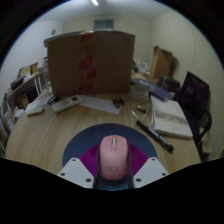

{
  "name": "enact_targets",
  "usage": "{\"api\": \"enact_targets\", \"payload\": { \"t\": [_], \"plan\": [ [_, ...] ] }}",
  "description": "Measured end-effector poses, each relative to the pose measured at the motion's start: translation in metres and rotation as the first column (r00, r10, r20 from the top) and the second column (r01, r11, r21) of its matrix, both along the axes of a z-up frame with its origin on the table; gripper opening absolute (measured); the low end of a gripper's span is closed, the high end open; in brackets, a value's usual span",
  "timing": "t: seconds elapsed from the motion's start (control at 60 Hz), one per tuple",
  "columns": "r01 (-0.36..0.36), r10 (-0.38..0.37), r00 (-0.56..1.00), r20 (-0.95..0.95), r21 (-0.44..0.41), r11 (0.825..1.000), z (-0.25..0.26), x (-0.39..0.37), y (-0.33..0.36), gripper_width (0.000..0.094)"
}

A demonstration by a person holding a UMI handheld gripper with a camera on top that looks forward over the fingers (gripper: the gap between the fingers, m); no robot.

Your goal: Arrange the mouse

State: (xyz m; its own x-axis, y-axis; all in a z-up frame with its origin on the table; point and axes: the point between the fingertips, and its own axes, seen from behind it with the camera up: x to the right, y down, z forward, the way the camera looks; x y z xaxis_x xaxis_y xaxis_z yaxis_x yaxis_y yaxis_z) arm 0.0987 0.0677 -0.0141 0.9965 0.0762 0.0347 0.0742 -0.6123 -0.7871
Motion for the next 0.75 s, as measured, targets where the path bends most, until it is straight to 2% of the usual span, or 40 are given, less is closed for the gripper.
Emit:
{"api": "enact_targets", "payload": {
  "t": [0.033, 0.05, 0.067, 0.117, 0.233, 0.267, 0.333, 0.5, 0.75],
  "plan": [
    [0.011, -0.012, 0.999, -0.036, -0.003, 1.0, 0.0, -0.001, 0.001, 0.0397],
    [0.014, -0.014, 0.999, -0.049, -0.011, 1.0, -0.001, -0.001, 0.0, 0.0464],
    [0.016, -0.016, 0.998, -0.06, -0.011, 1.0, 0.001, -0.002, 0.001, 0.0429],
    [0.005, -0.005, 0.998, -0.067, -0.004, 1.0, 0.0, -0.001, 0.003, 0.05],
    [-0.058, 0.06, 0.994, -0.092, 0.022, 0.998, 0.006, -0.012, -0.007, 0.0873],
    [-0.054, 0.056, 0.994, -0.096, 0.032, 0.998, 0.012, -0.012, -0.014, 0.0818],
    [-0.05, 0.056, 0.994, -0.091, 0.065, 0.997, 0.026, -0.007, -0.033, 0.084],
    [-0.102, 0.123, 0.983, -0.138, 0.156, 0.983, 0.06, -0.004, -0.115, 0.0837],
    [-0.14, 0.177, 0.962, -0.209, 0.181, 0.974, 0.042, 0.028, -0.234, 0.0835]
  ]
}}
